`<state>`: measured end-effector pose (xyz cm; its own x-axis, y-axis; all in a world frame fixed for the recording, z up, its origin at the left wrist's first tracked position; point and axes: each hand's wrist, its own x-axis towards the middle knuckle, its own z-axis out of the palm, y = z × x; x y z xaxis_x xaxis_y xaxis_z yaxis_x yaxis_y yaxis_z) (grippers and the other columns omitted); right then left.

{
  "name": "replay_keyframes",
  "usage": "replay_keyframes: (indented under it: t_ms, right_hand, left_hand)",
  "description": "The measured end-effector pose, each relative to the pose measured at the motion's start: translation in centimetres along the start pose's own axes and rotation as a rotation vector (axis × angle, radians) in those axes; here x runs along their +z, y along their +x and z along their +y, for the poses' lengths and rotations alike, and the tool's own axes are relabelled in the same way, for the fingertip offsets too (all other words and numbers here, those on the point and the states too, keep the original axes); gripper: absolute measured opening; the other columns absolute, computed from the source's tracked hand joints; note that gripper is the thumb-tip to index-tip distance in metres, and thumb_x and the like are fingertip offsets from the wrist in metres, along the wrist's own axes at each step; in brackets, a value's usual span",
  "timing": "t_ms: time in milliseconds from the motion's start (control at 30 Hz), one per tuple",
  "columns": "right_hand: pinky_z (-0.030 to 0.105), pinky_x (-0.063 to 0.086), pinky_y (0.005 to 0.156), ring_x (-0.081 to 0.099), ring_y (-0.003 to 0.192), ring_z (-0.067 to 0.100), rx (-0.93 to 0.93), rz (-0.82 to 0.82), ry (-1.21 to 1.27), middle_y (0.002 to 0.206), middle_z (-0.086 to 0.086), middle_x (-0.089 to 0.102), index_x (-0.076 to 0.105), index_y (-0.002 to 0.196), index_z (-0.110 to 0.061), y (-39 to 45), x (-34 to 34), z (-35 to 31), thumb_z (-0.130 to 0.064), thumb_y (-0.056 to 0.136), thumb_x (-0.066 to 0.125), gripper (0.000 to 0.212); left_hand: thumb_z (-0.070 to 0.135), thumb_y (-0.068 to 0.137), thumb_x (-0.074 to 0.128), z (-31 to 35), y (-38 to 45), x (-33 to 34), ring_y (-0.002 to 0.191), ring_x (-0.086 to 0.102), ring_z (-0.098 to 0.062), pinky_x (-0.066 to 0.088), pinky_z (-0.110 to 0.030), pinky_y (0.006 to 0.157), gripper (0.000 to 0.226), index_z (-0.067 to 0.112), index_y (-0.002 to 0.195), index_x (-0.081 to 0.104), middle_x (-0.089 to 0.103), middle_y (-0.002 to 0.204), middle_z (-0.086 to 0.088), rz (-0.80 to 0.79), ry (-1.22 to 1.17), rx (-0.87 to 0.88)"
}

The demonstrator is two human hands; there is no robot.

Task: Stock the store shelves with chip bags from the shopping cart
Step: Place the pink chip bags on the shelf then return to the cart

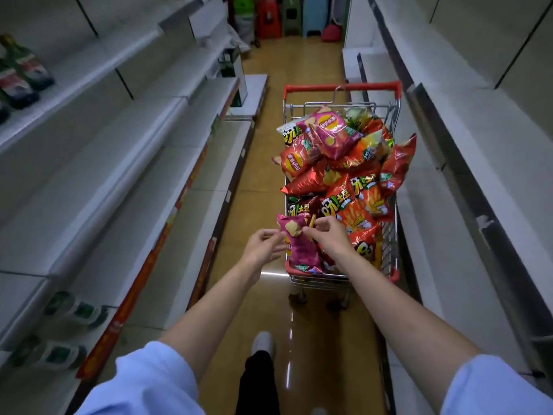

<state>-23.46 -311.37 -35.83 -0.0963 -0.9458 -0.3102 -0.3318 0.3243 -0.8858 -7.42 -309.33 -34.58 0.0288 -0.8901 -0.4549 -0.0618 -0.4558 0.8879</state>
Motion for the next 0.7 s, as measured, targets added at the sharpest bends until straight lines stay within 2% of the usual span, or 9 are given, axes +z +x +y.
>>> replay_keyframes:
  t_ms: [67,167,233,333,433,500,567,700]
  right_hand:
    - [0.028,0.041,0.085,0.049,0.111,0.018,0.043,-0.012,-0.024,0.126,0.006,0.048,0.05,0.125,-0.009,2.1,1.1,0.4,-0.031,0.082,0.075,0.054]
    - [0.036,0.041,0.1,0.042,0.128,0.027,0.149,-0.011,-0.065,0.141,0.011,0.038,0.042,0.134,-0.013,5.5,3.2,1.3,-0.033,0.079,0.078,0.069]
    - [0.041,0.034,0.11,0.034,0.134,0.029,0.213,-0.004,-0.128,0.145,0.013,0.032,0.036,0.142,-0.014,7.3,4.3,1.6,-0.036,0.078,0.078,0.079]
    - [0.041,0.031,0.112,0.03,0.137,0.031,0.305,0.014,-0.208,0.145,0.015,0.031,0.034,0.145,-0.014,9.3,5.8,2.1,-0.033,0.079,0.078,0.081]
    - [0.044,0.036,0.108,0.038,0.131,0.032,0.361,0.017,-0.235,0.139,0.014,0.042,0.045,0.138,-0.015,10.5,6.6,2.8,-0.031,0.081,0.075,0.066]
    - [0.037,0.043,0.097,0.05,0.121,0.029,0.357,0.039,-0.183,0.128,0.009,0.054,0.052,0.129,-0.013,10.8,6.5,2.8,-0.035,0.083,0.073,0.055]
    - [0.03,0.044,0.084,0.057,0.109,0.025,0.345,0.06,-0.114,0.112,0.003,0.06,0.058,0.12,-0.012,10.7,6.0,2.5,-0.039,0.082,0.073,0.049]
    - [0.031,0.052,0.082,0.063,0.095,0.02,0.349,0.127,0.012,0.101,0.001,0.068,0.064,0.104,-0.017,10.7,4.4,1.6,-0.044,0.076,0.078,0.041]
  left_hand:
    - [0.022,0.094,0.059,0.0,2.4,-0.2,0.088,0.064,-0.015,0.053,-0.024,0.078,0.019,0.01,0.108,0.054,0.064,0.102,-0.007,-0.031,0.006,-0.023]
    - [0.021,0.094,0.058,0.0,6.3,-0.7,0.093,0.064,-0.018,0.052,-0.025,0.079,0.021,0.008,0.11,0.053,0.064,0.11,-0.012,-0.086,0.031,-0.07]
    - [0.021,0.093,0.06,0.0,8.8,-1.3,0.097,0.064,-0.02,0.052,-0.026,0.08,0.022,0.009,0.11,0.054,0.064,0.113,-0.013,-0.117,0.045,-0.109]
    - [0.022,0.092,0.062,0.4,12.2,-2.3,0.095,0.065,-0.018,0.053,-0.025,0.078,0.019,0.012,0.107,0.055,0.064,0.113,-0.013,-0.174,0.094,-0.137]
    - [0.021,0.089,0.066,1.1,15.2,-3.1,0.097,0.062,-0.017,0.052,-0.026,0.082,0.028,0.013,0.112,0.053,0.061,0.113,-0.009,-0.236,0.142,-0.147]
    - [0.022,0.087,0.069,1.6,17.3,-3.2,0.105,0.059,-0.018,0.05,-0.029,0.089,0.036,0.014,0.116,0.048,0.057,0.116,-0.007,-0.267,0.165,-0.147]
    - [0.021,0.085,0.071,2.0,18.8,-3.0,0.11,0.055,-0.019,0.046,-0.03,0.093,0.047,0.012,0.122,0.044,0.055,0.119,-0.007,-0.276,0.193,-0.139]
    - [0.018,0.083,0.073,3.0,20.8,-2.0,0.11,0.052,-0.018,0.043,-0.023,0.083,0.06,0.006,0.131,0.04,0.051,0.127,-0.01,-0.329,0.191,-0.14]
